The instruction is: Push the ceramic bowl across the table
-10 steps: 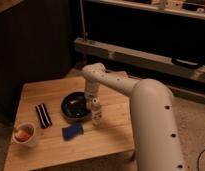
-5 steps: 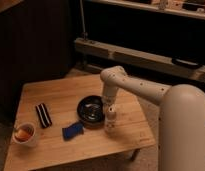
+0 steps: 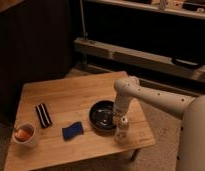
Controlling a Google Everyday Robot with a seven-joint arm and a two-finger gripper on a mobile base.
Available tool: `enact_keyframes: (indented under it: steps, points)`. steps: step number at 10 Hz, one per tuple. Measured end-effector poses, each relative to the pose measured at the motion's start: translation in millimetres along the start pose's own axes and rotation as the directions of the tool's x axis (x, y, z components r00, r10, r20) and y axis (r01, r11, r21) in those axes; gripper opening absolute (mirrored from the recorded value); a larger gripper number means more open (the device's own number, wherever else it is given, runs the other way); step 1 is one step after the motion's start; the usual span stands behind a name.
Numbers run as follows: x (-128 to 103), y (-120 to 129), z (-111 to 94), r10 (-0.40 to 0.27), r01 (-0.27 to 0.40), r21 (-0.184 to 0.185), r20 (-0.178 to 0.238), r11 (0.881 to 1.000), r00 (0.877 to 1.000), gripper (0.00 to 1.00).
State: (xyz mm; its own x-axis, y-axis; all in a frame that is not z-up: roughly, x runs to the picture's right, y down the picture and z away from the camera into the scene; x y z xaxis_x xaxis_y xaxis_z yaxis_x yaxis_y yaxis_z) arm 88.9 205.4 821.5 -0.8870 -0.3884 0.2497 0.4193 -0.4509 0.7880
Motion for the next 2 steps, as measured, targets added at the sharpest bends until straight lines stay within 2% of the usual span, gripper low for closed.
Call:
enact_keyframes:
  steps: [1, 2]
  points:
    - [-9.1, -5.7, -3.8, 0.045, -0.045, 0.0, -0.077, 0.999, 0.996, 0.04]
    - [-12.0, -8.9, -10.4, 0.053, -0.054, -0.001, -0.17, 0.999, 0.984, 0.12]
